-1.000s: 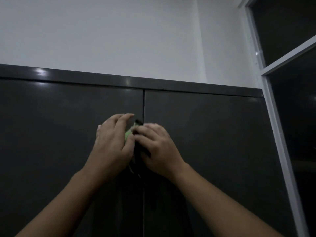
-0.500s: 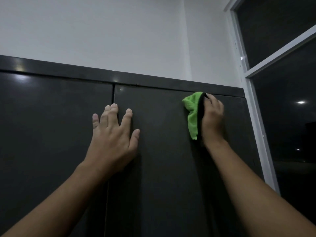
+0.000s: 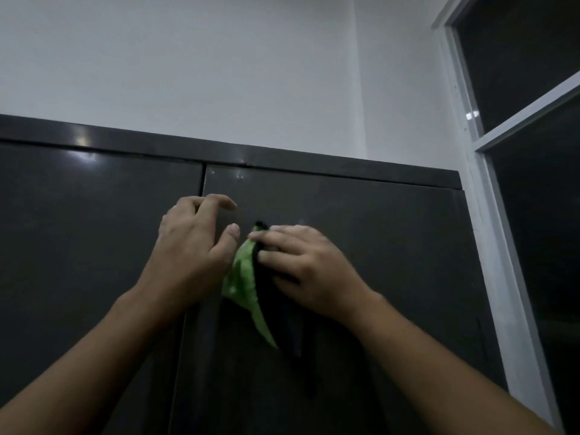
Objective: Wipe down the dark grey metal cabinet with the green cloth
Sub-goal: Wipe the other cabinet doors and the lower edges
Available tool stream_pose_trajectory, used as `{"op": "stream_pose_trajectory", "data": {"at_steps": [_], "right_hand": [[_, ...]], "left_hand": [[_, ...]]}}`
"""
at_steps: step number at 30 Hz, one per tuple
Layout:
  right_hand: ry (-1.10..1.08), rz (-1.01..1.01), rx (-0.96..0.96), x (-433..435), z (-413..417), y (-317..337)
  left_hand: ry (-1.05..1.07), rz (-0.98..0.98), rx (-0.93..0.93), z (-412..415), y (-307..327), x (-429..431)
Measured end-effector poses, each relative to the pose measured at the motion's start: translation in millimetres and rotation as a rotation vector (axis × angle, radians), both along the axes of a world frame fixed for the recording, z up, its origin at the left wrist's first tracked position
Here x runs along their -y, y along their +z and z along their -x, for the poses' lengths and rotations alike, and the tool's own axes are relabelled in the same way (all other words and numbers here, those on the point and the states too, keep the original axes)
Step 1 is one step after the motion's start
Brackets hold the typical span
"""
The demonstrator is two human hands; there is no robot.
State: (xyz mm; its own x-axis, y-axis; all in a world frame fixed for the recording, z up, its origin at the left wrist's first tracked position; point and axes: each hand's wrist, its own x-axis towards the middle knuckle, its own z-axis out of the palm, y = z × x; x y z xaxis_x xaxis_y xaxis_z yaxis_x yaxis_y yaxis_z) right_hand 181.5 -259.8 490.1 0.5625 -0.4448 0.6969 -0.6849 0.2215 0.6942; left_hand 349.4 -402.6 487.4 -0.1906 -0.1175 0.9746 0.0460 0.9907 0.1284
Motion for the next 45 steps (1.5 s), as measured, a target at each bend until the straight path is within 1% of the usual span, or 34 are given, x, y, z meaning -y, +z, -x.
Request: {"op": "stream_pose_trajectory", "data": {"at_steps": [2,6,8,10,12,14,16,17,20,21,22,23,24,26,27,29,31,32,34,35,37,39,42,45], "right_hand": [[0.04,0.14,0.087,-15.7,15.9,26.2],[0.128,0.45,0.421,-20.8,13.2,66.5],[0.159,0.497,0.485,-5.8,-2.7,76.3],[0.138,0.474,0.5,11.2,-20.6,81.3],[0.076,0.372,0.483,28.2,-38.6,82.4],[0.032,0.212,0.472,45.0,-55.7,81.5],[0.066,0.037,0.508,56.0,-68.5,81.0],[0.146,-0.079,0.564,56.8,-73.5,80.3],[0.54,-0.482,0.855,53.6,-74.1,78.5],[0.671,-0.603,0.935,53.2,-72.0,78.1],[0.781,-0.659,0.983,54.4,-69.1,78.2],[0.853,-0.637,0.993,56.2,-65.8,78.1],[0.869,-0.525,0.961,58.3,-62.5,77.1],[0.811,-0.202,0.811,64.7,-56.5,72.6],[0.773,-0.086,0.73,67.9,-54.7,69.0],[0.706,0.004,0.599,78.8,-51.3,62.8],[0.577,0.094,0.467,85.6,-50.7,59.5],[0.52,0.128,0.452,85.7,-51.2,58.9],[0.404,0.13,0.477,82.0,-53.5,58.4],[0.314,0.121,0.454,80.6,-54.9,57.8],[0.085,0.104,0.339,82.9,-56.2,56.9],[-0.094,0.076,0.262,86.5,-57.4,56.3],[-0.202,0.095,0.234,89.7,-59.7,55.8],[-0.236,0.131,0.253,92.6,-62.2,56.1]], "left_hand": [[-0.023,0.019,0.006,-1.6,1.3,-7.9],[-0.019,0.107,-0.013,-0.1,6.1,-28.0],[-0.01,0.139,-0.051,2.0,10.6,-36.6],[-0.007,0.15,-0.084,4.8,16.4,-41.9],[-0.009,0.131,-0.085,6.2,22.3,-44.0],[-0.051,0.086,-0.084,5.5,26.4,-42.1],[-0.072,0.05,-0.096,3.7,28.4,-32.5],[-0.061,0.027,-0.103,1.8,28.7,-25.8],[-0.037,-0.118,-0.127,-4.4,27.3,-2.0],[-0.018,-0.139,-0.143,-4.5,27.3,4.9],[0.014,-0.132,-0.152,-4.3,28.5,9.4],[0.054,-0.109,-0.155,-3.1,30.0,12.1],[0.094,-0.082,-0.156,-1.2,32.6,14.6],[0.189,-0.049,-0.146,5.1,39.8,17.5],[0.24,-0.04,-0.133,8.4,43.6,17.5],[0.307,-0.027,-0.122,11.7,48.5,18.5],[0.287,0.0,-0.152,8.4,52.1,26.0],[0.266,0.026,-0.172,4.2,52.8,31.1],[0.254,0.103,-0.212,-6.5,51.5,43.3],[0.266,0.139,-0.225,-13.4,50.5,50.7],[0.303,0.163,-0.223,-29.1,48.7,72.1],[0.354,0.154,-0.228,-48.4,46.6,101.4],[0.494,0.115,-0.29,-83.9,40.0,151.3],[0.594,0.01,-0.328,-122.2,30.3,202.9]]}}
